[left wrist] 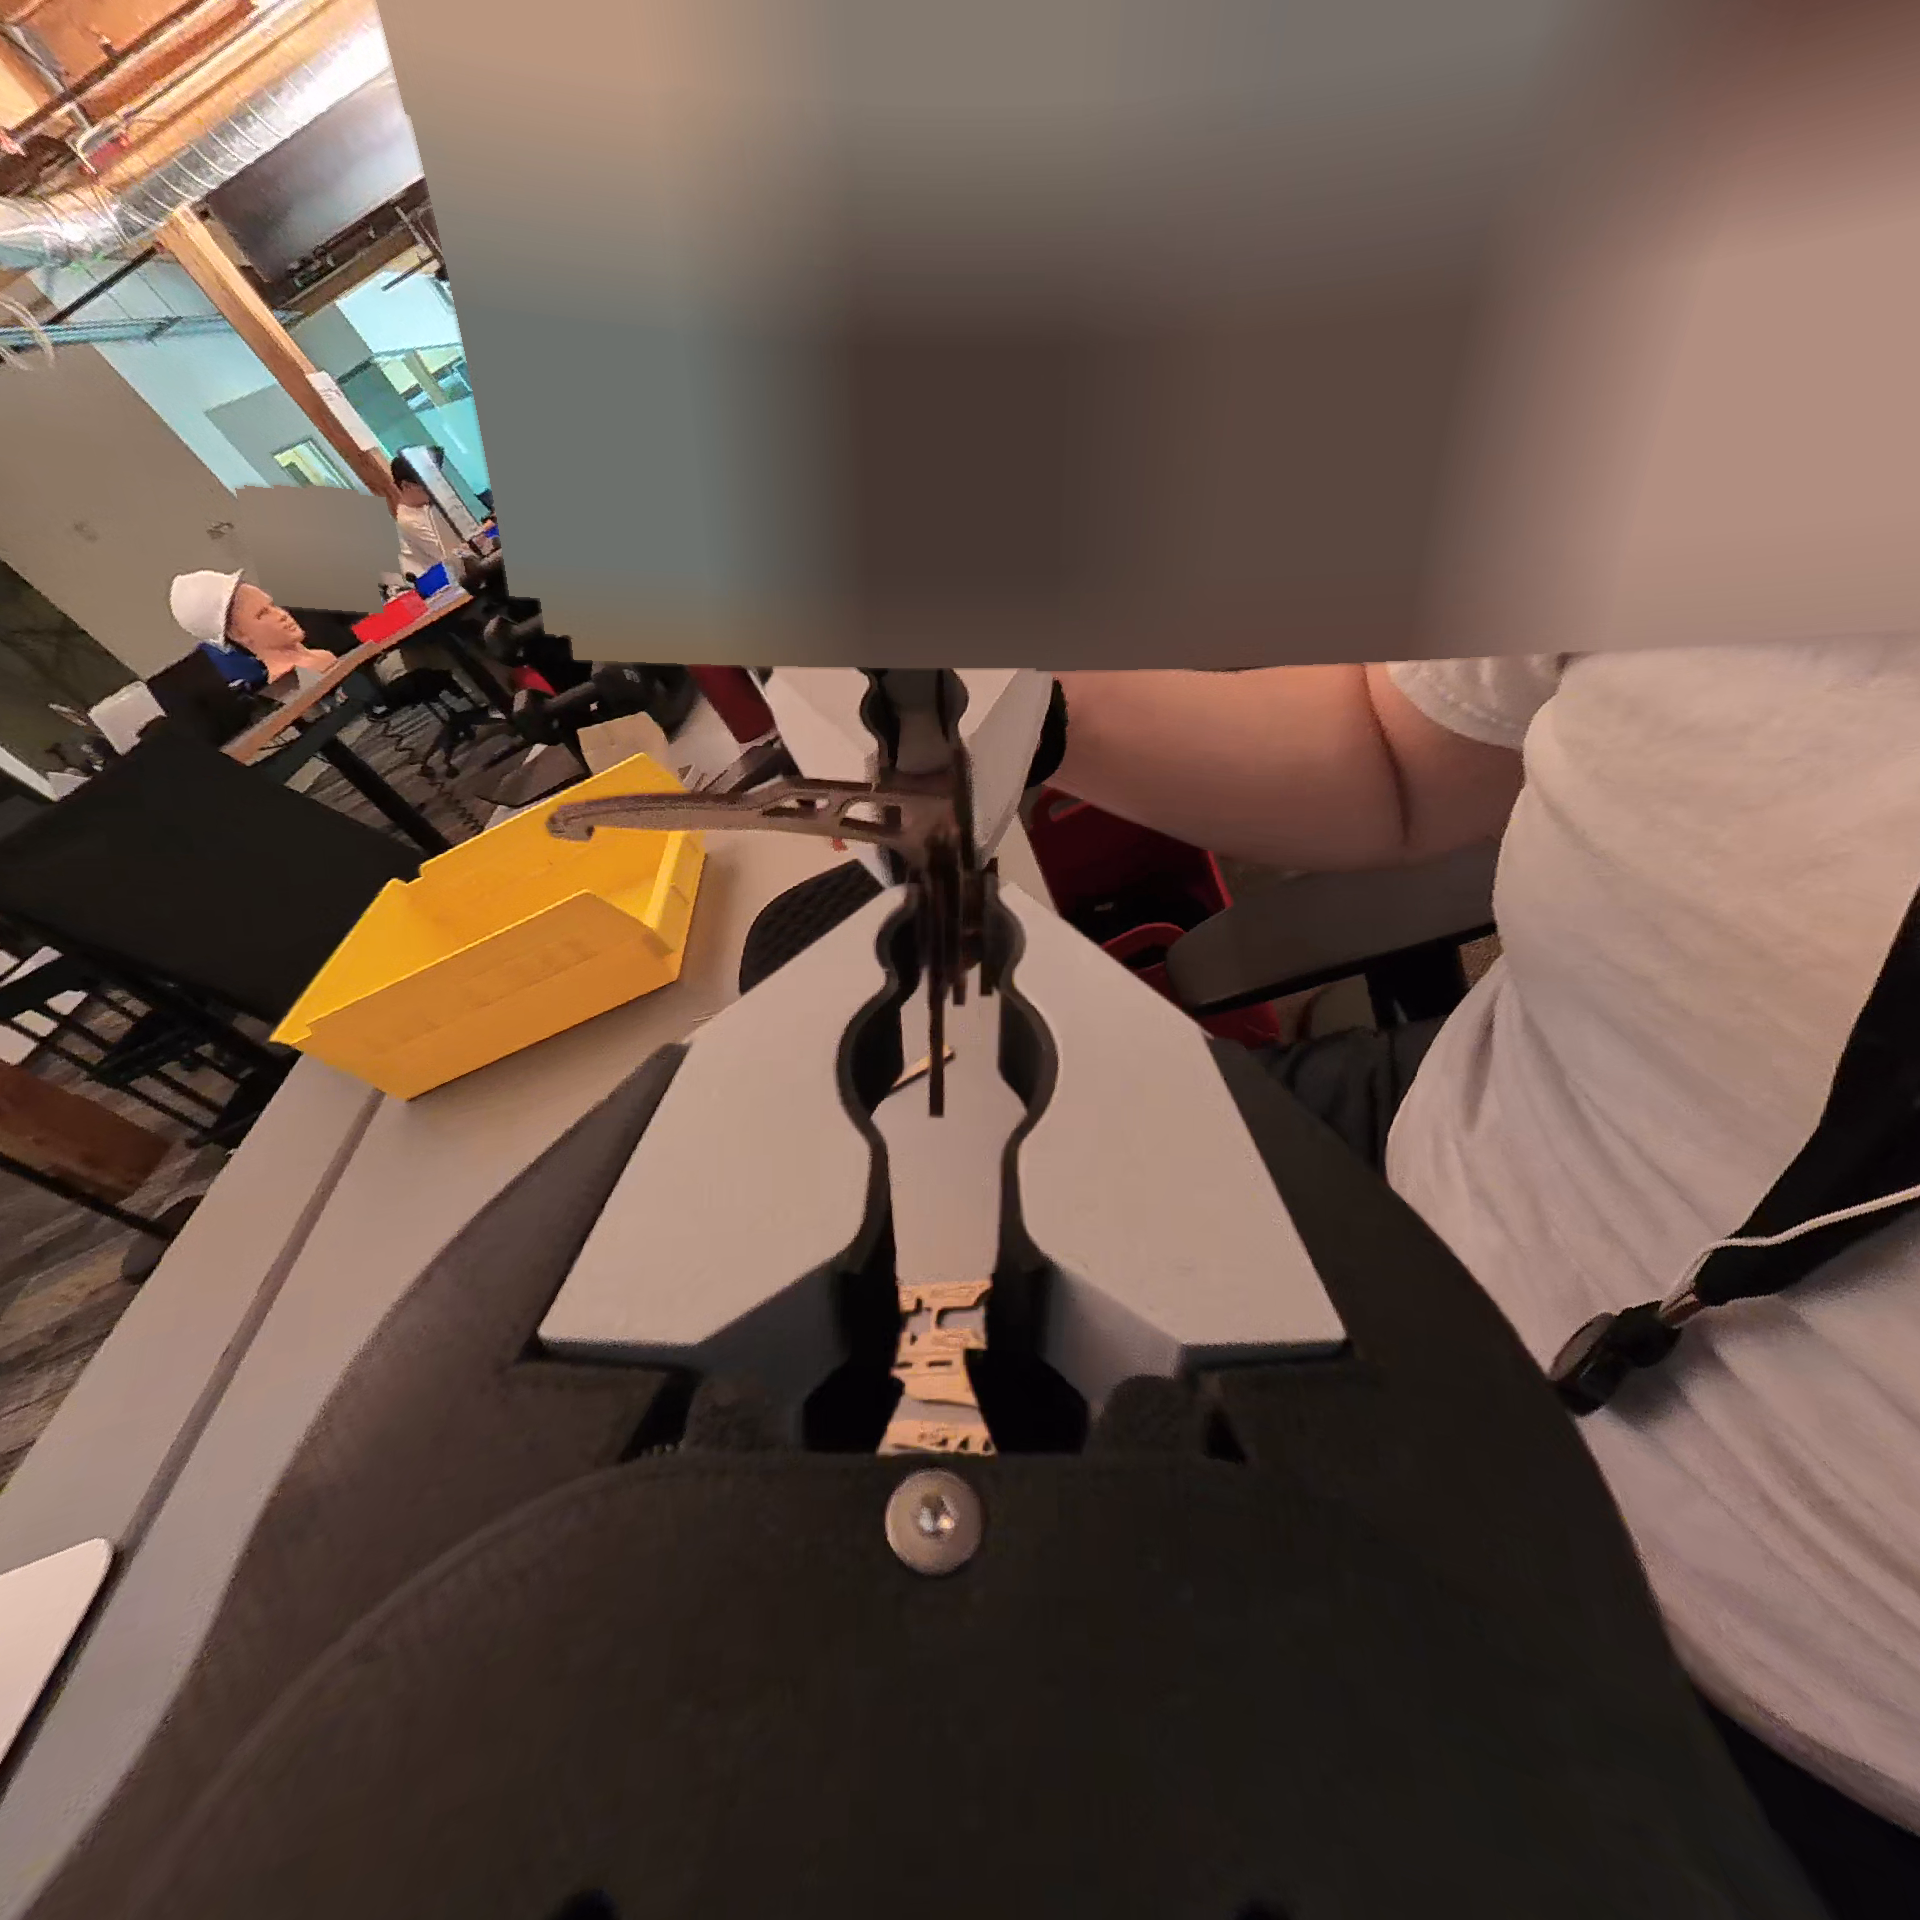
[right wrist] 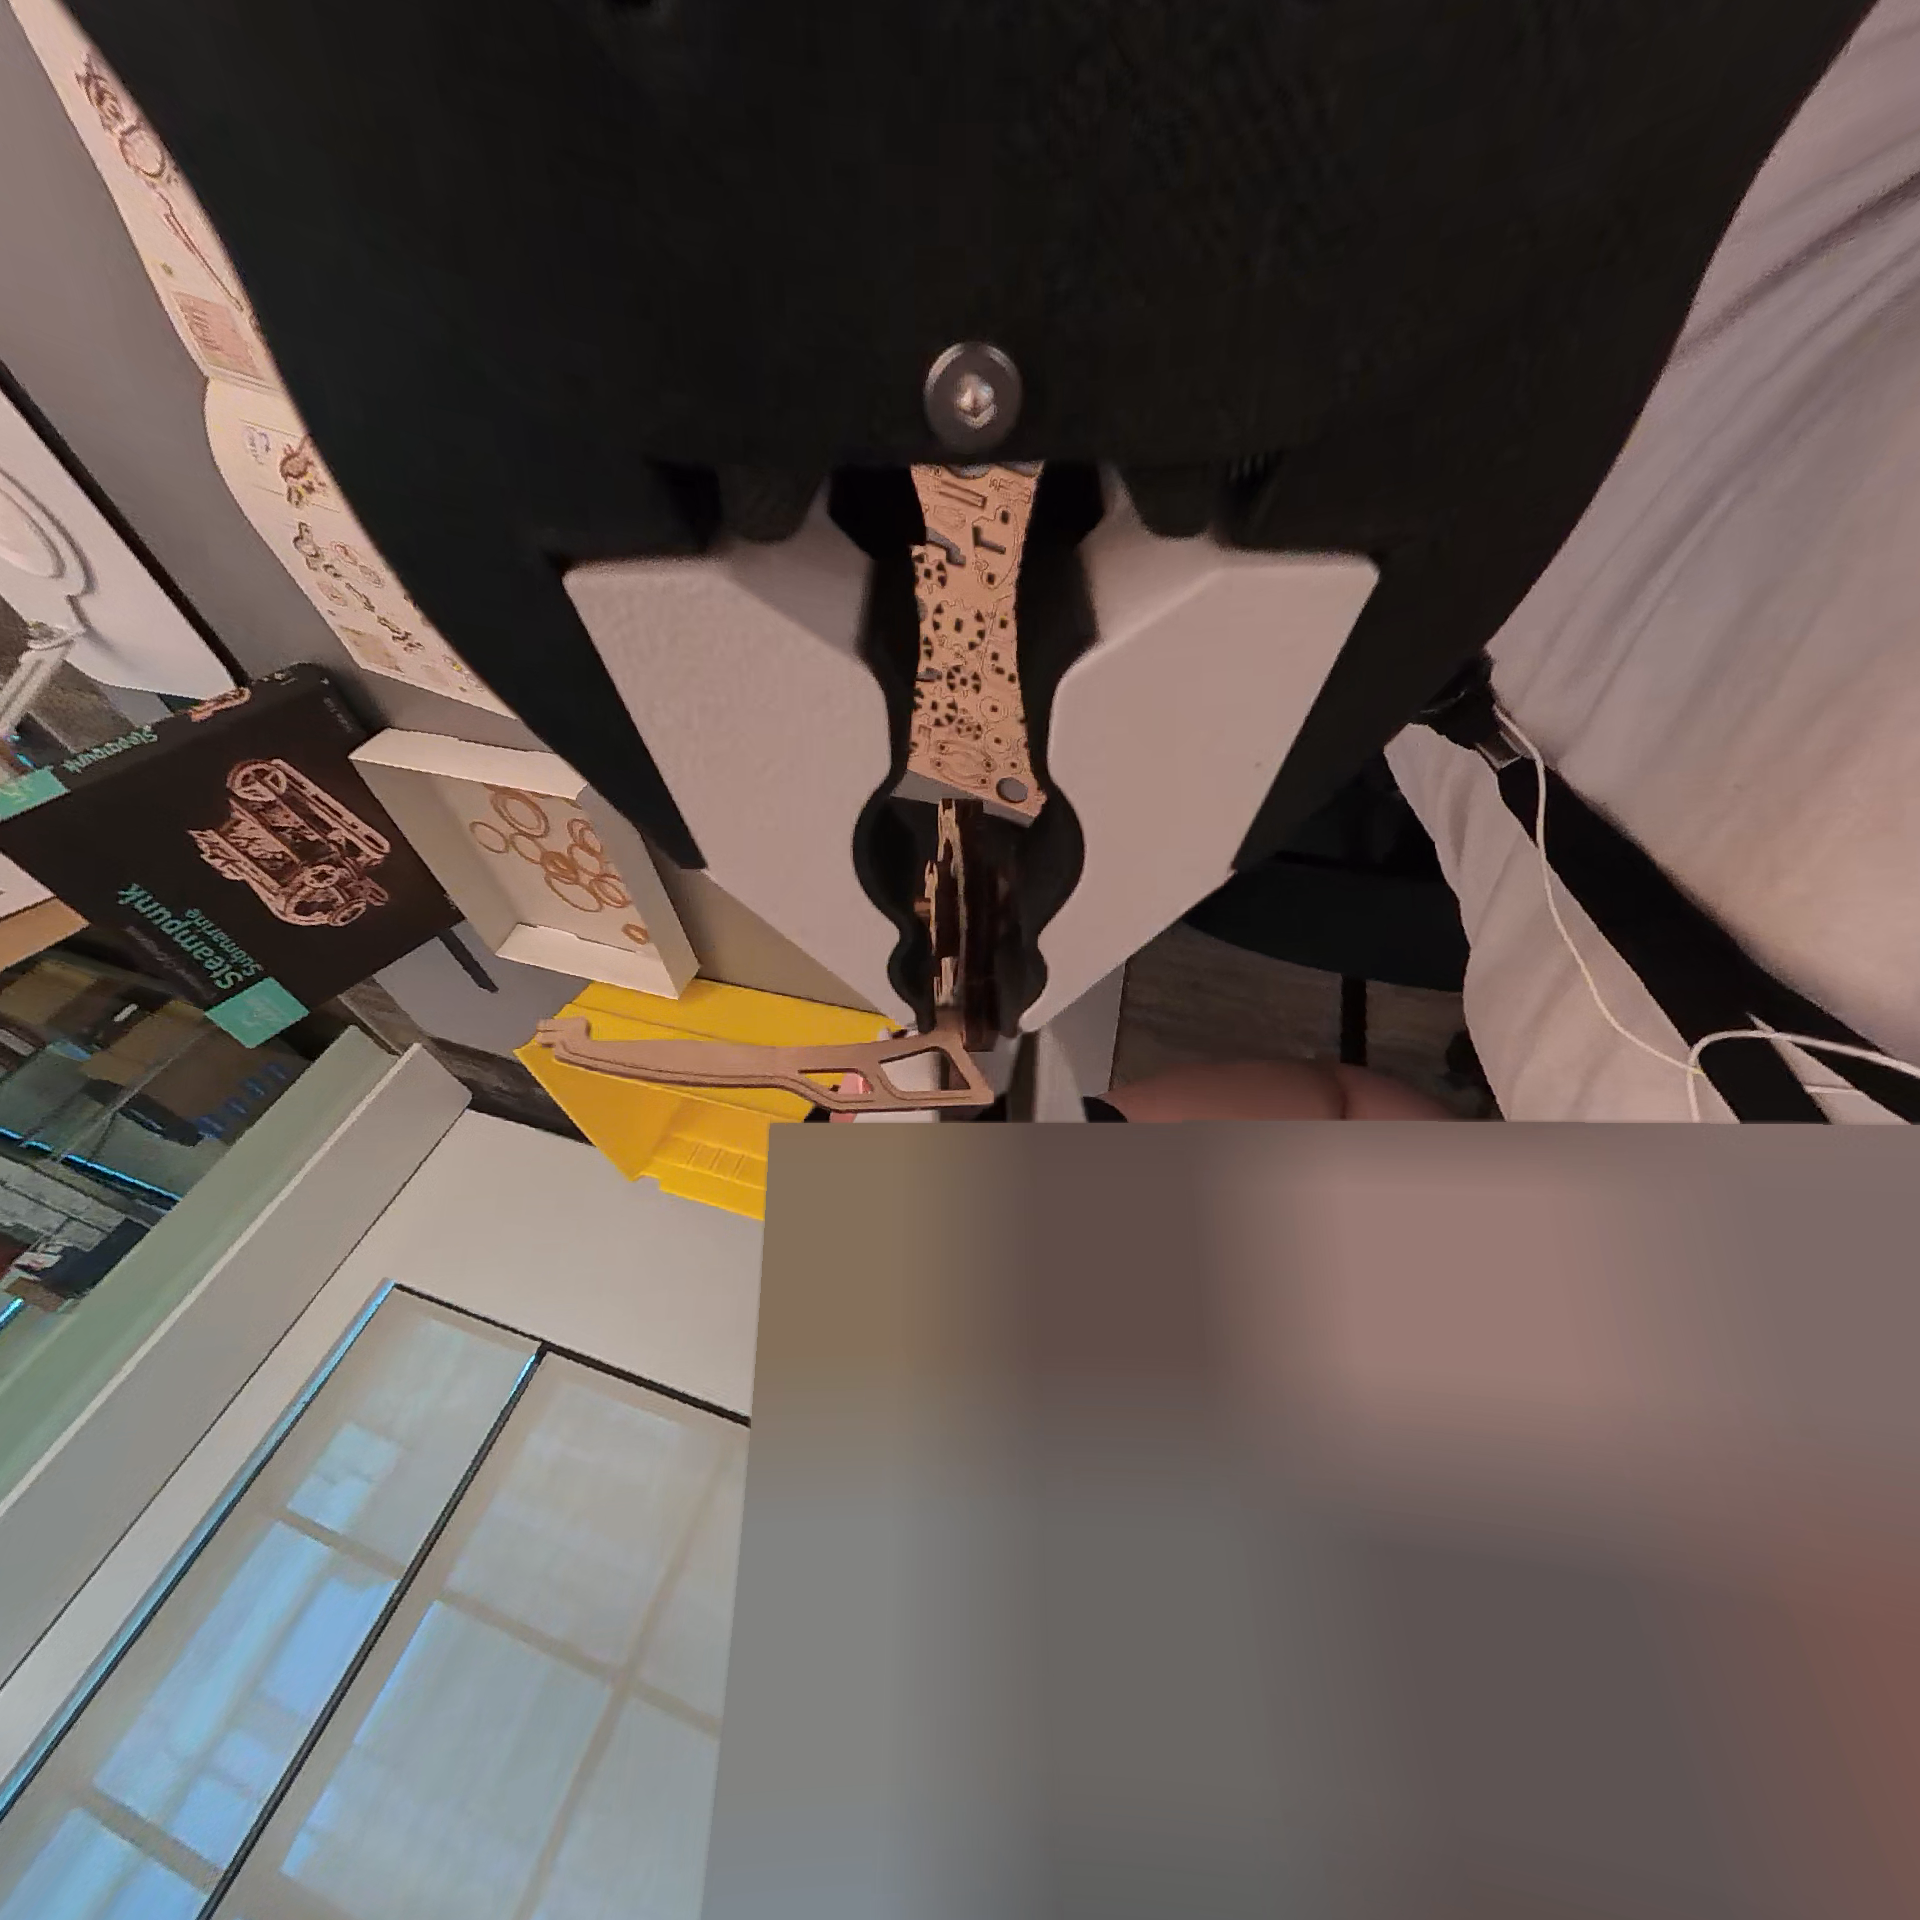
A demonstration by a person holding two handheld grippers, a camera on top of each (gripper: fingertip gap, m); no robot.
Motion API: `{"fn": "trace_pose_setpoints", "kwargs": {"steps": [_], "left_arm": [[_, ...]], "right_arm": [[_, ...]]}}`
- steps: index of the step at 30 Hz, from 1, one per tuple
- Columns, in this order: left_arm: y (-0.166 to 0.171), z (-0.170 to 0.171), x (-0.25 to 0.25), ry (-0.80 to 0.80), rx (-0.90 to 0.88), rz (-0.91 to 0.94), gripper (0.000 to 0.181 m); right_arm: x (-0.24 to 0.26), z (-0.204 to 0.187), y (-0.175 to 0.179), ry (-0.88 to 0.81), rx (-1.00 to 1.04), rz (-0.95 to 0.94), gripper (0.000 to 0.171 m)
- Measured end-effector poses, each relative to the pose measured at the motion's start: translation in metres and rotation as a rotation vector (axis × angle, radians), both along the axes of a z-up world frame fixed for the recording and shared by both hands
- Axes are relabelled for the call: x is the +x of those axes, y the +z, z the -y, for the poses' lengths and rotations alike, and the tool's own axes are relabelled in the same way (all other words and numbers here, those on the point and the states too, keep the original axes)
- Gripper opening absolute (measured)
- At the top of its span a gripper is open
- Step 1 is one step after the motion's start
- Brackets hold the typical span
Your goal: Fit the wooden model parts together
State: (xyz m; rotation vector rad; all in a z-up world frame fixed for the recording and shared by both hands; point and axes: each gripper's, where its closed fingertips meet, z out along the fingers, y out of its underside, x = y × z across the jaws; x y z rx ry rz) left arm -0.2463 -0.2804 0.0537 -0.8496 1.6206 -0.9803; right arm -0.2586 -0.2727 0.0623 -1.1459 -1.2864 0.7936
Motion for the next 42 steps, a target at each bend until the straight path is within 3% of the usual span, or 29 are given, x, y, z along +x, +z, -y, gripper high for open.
{"fn": "trace_pose_setpoints", "kwargs": {"steps": [3,14,23,29,42], "left_arm": [[0.001,-0.002,0.002,0.021,0.002,-0.002,0.019],[-0.011,-0.002,0.005,0.007,0.022,-0.044,0.004],[-0.005,-0.004,0.003,0.027,0.017,0.007,0.004],[0.001,-0.007,0.002,0.037,0.024,0.047,0.003],[-0.006,0.003,0.003,-0.02,0.01,-0.009,0.003]], "right_arm": [[0.0,0.001,0.001,0.011,0.004,-0.022,0.01],[-0.002,0.003,-0.007,0.046,-0.011,-0.022,0.011],[0.002,-0.003,-0.005,-0.006,0.027,-0.02,0.01],[0.003,-0.005,-0.004,-0.101,0.189,0.05,0.01],[0.002,0.005,-0.006,-0.04,0.211,0.051,0.009]]}}
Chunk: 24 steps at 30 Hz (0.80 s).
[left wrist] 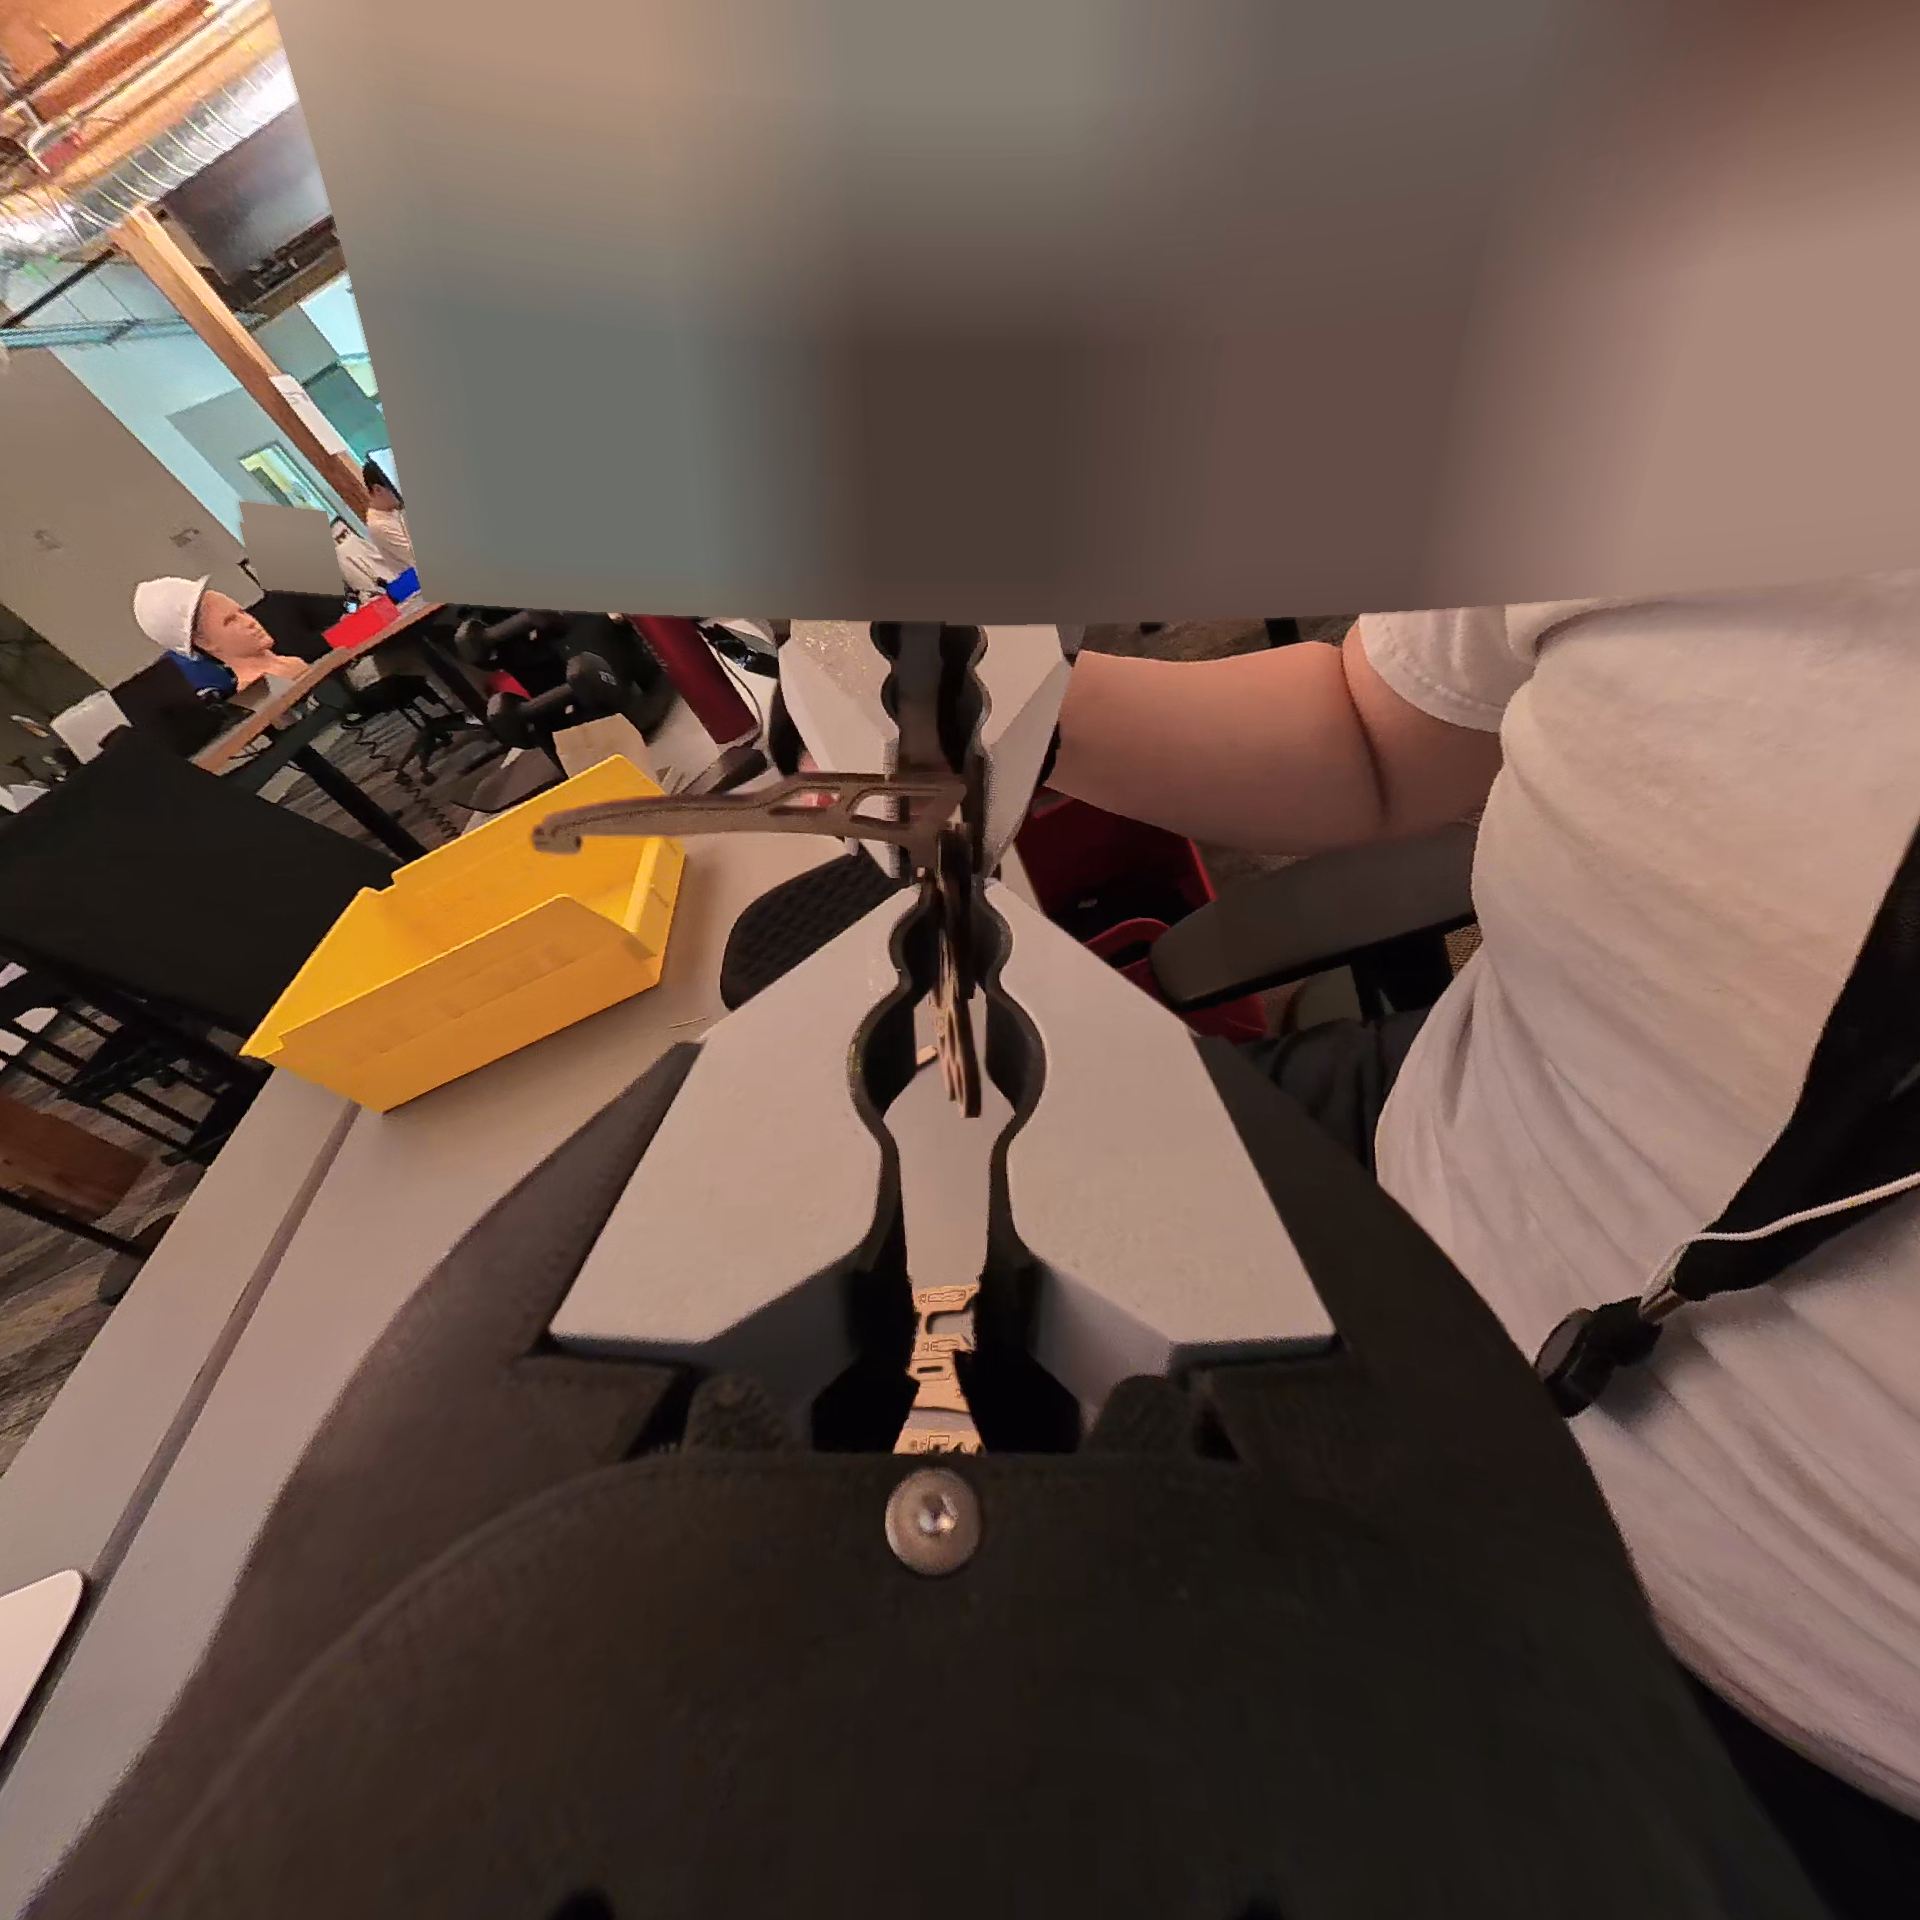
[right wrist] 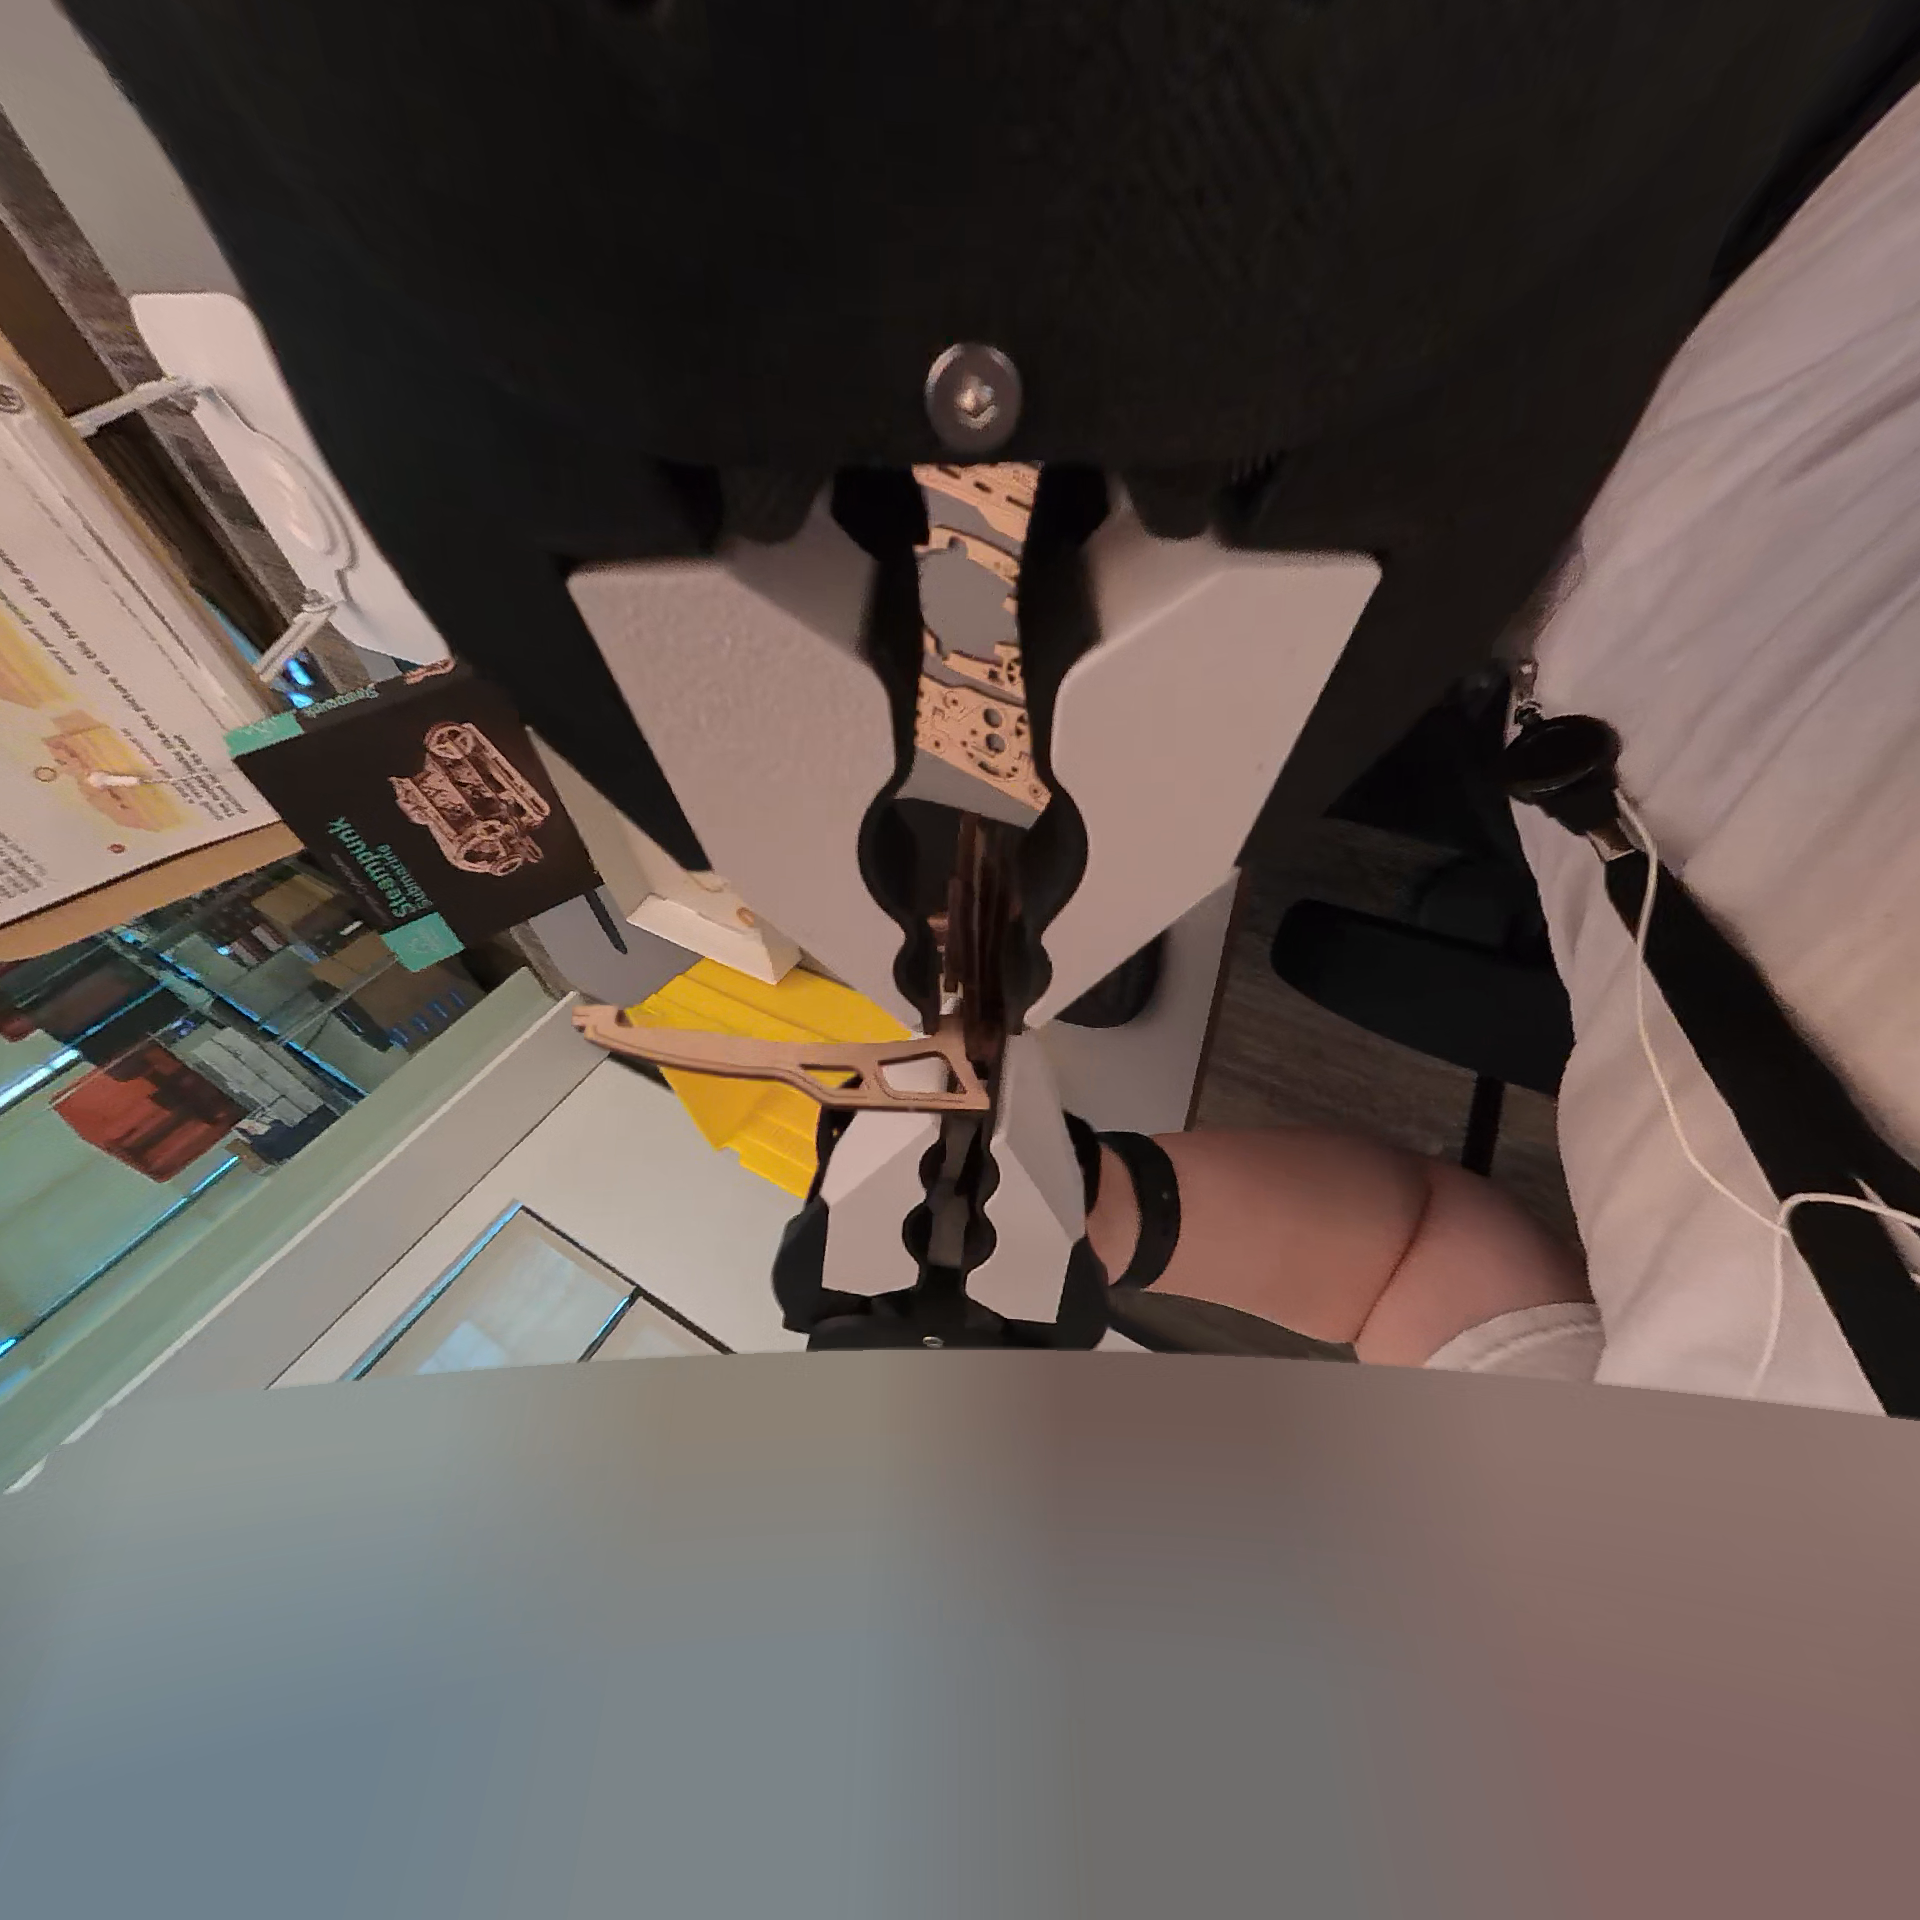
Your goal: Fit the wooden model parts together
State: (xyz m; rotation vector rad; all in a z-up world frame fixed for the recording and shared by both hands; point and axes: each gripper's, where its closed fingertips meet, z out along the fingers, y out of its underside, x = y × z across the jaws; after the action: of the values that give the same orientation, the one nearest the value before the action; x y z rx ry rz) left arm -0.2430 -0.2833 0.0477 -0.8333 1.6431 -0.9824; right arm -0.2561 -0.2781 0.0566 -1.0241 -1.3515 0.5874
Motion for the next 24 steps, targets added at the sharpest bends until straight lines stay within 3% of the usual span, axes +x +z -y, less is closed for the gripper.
{"fn": "trace_pose_setpoints", "kwargs": {"steps": [6,10,24], "left_arm": [[0.007,-0.003,0.001,0.034,-0.004,0.049,0.018],[0.006,0.002,0.003,0.023,0.033,0.046,0.007],[0.003,0.014,0.006,-0.036,0.013,0.007,0.014]], "right_arm": [[0.001,0.003,0.004,0.012,-0.003,-0.039,0.009],[0.004,0.004,0.003,0.052,-0.048,-0.072,0.01],[0.002,0.018,-0.003,0.22,-0.139,-0.149,0.009]]}}
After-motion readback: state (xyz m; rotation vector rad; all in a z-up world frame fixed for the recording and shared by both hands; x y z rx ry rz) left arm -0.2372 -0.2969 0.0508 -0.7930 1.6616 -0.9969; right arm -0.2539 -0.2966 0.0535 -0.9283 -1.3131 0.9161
